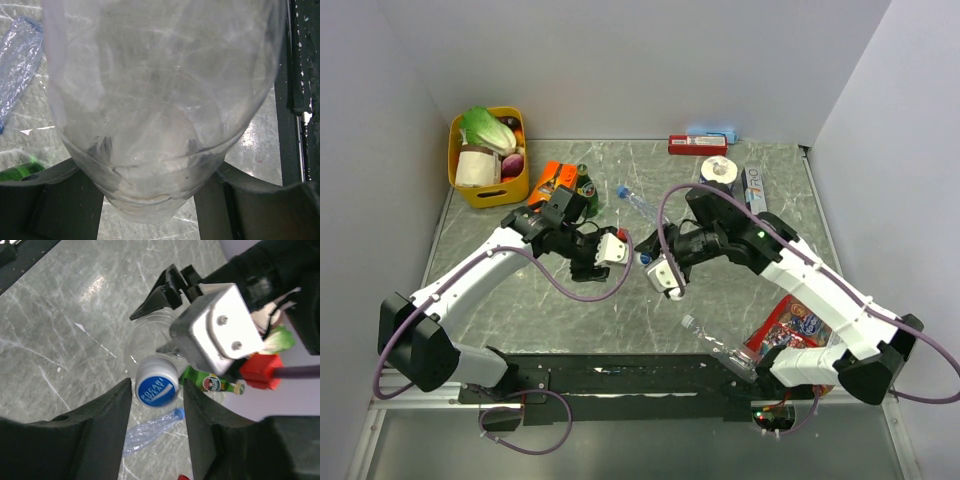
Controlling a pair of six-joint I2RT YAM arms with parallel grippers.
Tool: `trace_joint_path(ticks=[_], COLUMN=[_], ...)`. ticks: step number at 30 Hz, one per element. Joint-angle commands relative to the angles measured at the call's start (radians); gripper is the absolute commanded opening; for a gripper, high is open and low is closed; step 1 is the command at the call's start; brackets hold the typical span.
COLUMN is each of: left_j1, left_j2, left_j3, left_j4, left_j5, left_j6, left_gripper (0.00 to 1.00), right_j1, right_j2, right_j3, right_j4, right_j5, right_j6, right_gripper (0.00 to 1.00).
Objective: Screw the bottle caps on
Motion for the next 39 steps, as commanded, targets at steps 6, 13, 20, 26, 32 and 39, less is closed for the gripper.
trace_joint_path(ticks=[6, 13, 20, 26, 32, 39], left_j1=[-0.005, -0.005, -0.005, -0.019, -0.019, -0.013], left_j2=[-0.029, -0.045, -0.111, -0.127, -0.122, -0.165], left_j3=[-0.006, -0.041, -0.148, -0.194, -0.207, -0.231], left_j4=[0.093, 0.249, 0.606, 0.727, 0.633, 0.441], left_j5=[0.019, -0.057, -0.316, -0.512, -0.469, -0.197], left_j6=[-0.015, -0.131, -0.416, -0.484, -0.455, -0.27], left_gripper=[0.01, 0.01, 0.01, 0.01, 0.01, 0.01], right_j1=[0.006, -0.006, -0.109, -0.284, -0.299, -0.228], right_j2=[0.031, 0.039, 0.156, 0.333, 0.252, -0.009], right_j3=[0.065, 0.092, 0.173, 0.264, 0.376, 0.137], right_j4=[-0.014, -0.011, 0.047, 0.122, -0.054, -0.01], right_j5=[-0.021, -0.023, -0.035, -0.245, -0.225, -0.1], right_j6=[0.026, 0.254, 0.778, 1.549, 1.082, 0.421], right_gripper=[0.33, 0.13, 0.07, 0.25, 0.61, 0.72])
